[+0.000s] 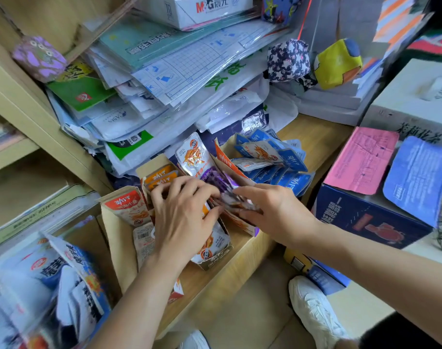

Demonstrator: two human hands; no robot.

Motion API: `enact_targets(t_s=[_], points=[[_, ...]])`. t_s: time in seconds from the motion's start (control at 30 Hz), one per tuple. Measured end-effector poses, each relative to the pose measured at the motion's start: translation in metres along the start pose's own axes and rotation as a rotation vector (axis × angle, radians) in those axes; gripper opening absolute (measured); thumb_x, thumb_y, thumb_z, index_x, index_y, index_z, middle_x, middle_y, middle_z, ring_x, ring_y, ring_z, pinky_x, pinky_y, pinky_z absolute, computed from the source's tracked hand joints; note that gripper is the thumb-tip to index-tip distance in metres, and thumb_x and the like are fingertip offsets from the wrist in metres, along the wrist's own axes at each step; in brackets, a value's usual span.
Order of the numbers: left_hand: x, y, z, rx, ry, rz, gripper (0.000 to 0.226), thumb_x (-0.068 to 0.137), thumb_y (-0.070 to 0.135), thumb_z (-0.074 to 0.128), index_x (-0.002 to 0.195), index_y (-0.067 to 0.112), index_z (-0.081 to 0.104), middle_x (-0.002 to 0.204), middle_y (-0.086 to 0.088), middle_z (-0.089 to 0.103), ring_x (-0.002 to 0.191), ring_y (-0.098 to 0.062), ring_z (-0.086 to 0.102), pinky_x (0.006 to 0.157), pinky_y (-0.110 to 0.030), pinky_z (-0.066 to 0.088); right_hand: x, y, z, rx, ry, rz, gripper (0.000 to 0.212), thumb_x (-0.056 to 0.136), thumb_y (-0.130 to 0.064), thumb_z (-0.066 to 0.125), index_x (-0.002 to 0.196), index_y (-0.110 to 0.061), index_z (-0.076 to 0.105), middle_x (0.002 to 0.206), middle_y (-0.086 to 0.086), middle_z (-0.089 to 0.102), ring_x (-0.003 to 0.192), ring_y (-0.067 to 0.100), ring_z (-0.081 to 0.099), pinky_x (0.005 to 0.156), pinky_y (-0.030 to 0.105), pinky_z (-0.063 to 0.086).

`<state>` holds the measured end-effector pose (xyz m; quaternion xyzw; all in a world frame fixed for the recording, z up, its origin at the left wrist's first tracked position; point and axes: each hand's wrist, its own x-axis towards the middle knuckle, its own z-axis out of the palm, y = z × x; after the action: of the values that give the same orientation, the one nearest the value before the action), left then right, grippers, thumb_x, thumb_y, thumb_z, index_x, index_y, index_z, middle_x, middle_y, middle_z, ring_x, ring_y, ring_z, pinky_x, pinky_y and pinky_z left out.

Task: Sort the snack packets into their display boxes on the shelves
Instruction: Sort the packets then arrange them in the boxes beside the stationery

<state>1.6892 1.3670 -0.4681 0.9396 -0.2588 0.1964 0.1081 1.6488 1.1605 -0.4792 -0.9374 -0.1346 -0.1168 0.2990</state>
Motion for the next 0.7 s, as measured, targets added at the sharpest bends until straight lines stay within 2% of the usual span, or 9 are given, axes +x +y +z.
enact_targets(t_s=[0.1,0.2,0.3,0.4,0.53,0.7], points=[[0.000,-0.007,-0.003,-0.046,0.036,0.004,0.030,0.076,0.040,0.084,0.104,0.031,0.075,0.107,0.014,0.070,0.112,-0.012,0.061,0.095,-0.040,0.036,0.000,0.003,-0.007,0.028,0.079,0.071,0.038,0.091,-0.011,0.070,0.128,-0.017,0.065,0.109,0.005,0.074,0.098,0.024,0.070,0.080,0.038,0.059],[-0.004,-0.011,-0.003,-0.040,0.052,0.015,0.041,0.075,0.036,0.086,0.112,0.023,0.076,0.110,0.006,0.074,0.114,-0.015,0.065,0.098,-0.041,0.042,0.000,0.004,-0.011,-0.002,0.214,0.094,0.023,0.092,-0.007,0.065,0.114,-0.012,0.071,0.092,0.005,0.075,0.084,0.023,0.072,0.069,0.032,0.060],[-0.008,-0.013,-0.005,-0.033,0.057,0.025,0.043,0.076,0.036,0.085,0.115,0.022,0.074,0.109,0.006,0.074,0.113,-0.015,0.065,0.100,-0.040,0.041,0.001,0.004,-0.012,0.010,0.302,0.124,0.021,0.091,-0.005,0.065,0.110,-0.014,0.072,0.088,0.006,0.075,0.082,0.023,0.072,0.069,0.039,0.061],[-0.010,-0.013,-0.009,-0.042,0.048,0.024,0.037,0.077,0.039,0.083,0.108,0.024,0.068,0.105,0.010,0.071,0.110,-0.013,0.064,0.100,-0.038,0.040,0.002,0.003,-0.016,0.034,0.374,0.156,0.020,0.091,-0.007,0.066,0.110,-0.012,0.072,0.090,0.006,0.076,0.080,0.022,0.073,0.068,0.039,0.062],[-0.011,-0.016,-0.009,-0.028,0.034,0.063,0.018,0.083,0.045,0.070,0.091,0.029,0.071,0.098,0.014,0.065,0.109,-0.012,0.059,0.100,-0.037,0.036,0.004,0.002,-0.019,0.114,0.414,0.218,0.021,0.093,-0.010,0.067,0.113,-0.013,0.072,0.097,0.002,0.076,0.082,0.016,0.073,0.071,0.035,0.062],[-0.011,-0.018,-0.009,-0.009,0.076,0.048,0.019,0.082,0.044,0.069,0.075,0.027,0.067,0.086,0.014,0.065,0.100,-0.014,0.061,0.096,-0.038,0.039,0.005,0.010,-0.018,0.287,0.427,0.383,0.022,0.092,-0.014,0.068,0.113,-0.019,0.072,0.105,-0.001,0.074,0.092,0.016,0.073,0.071,0.043,0.062]])
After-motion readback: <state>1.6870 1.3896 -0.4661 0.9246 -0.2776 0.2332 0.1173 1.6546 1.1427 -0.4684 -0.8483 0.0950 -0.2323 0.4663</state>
